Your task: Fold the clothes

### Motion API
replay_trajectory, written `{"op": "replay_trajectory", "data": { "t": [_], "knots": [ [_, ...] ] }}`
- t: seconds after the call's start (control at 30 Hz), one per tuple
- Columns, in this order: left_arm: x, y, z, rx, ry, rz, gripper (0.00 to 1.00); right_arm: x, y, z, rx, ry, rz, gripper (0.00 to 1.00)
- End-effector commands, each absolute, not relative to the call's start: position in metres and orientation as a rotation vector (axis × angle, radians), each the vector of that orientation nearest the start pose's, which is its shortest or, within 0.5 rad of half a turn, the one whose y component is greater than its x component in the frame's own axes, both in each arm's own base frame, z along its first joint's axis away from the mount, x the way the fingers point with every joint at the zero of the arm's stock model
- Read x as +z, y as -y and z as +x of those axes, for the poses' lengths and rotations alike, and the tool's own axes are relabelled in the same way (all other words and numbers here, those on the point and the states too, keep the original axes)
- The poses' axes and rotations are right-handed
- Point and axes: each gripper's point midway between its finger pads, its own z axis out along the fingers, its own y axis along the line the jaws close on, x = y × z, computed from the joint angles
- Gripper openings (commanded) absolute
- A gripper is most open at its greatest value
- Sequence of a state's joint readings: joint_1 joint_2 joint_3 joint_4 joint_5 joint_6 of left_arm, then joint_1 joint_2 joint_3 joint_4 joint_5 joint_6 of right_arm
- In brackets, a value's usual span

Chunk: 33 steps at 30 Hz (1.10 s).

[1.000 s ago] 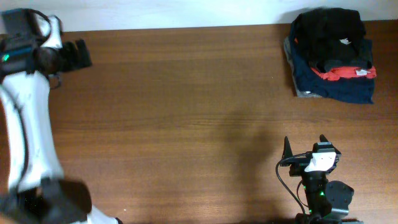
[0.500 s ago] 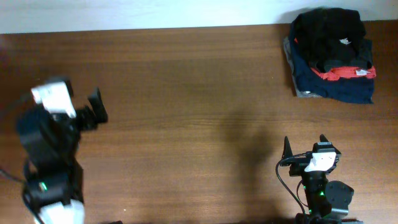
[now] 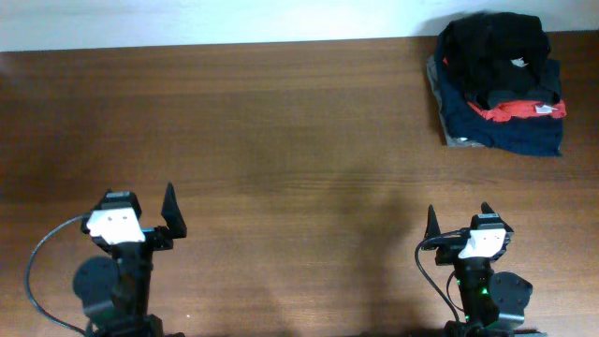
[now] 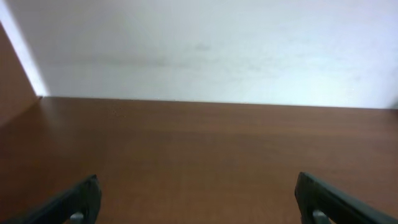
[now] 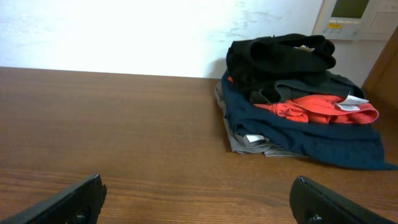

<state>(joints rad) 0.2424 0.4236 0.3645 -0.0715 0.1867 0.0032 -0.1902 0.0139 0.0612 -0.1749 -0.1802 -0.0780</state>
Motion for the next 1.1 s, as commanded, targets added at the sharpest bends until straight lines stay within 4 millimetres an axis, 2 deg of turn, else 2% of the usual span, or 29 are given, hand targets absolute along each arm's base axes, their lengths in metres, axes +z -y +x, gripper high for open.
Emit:
{"op": "replay_trajectory", "data": {
  "t": [0.0,0.3,0.53,0.7,0.87,1.07],
  "knots": [
    [0.225,-0.021,0.262,0.007,-1.641,-0.007,0.99,0.156,0.019,0.24,-0.057,-1.697,-0.017,0.99],
    [0.201,-0.003,0.253,-0.019,-1.547,0.048,0.99,0.156,0.019,0.24,-0.057,-1.697,-0.017,0.99],
    [0.204,-0.003,0.246,0.007,-1.484,0.027,0.99,0.156,0.019,0.24,-0.057,-1.697,-0.017,0.99],
    [0.19,-0.003,0.245,0.004,-1.537,0.024,0.99,0.156,0.019,0.24,-0.057,-1.697,-0.017,0.99],
    [0.158,-0.003,0.244,-0.005,-1.666,0.017,0.99,0.156,0.019,0.24,-0.057,-1.697,-0.017,0.99],
    [0.157,-0.004,0.244,0.002,-1.669,0.011,0.99,0.156,0.019,0.24,-0.057,-1.697,-0.017,0.99]
  ]
}}
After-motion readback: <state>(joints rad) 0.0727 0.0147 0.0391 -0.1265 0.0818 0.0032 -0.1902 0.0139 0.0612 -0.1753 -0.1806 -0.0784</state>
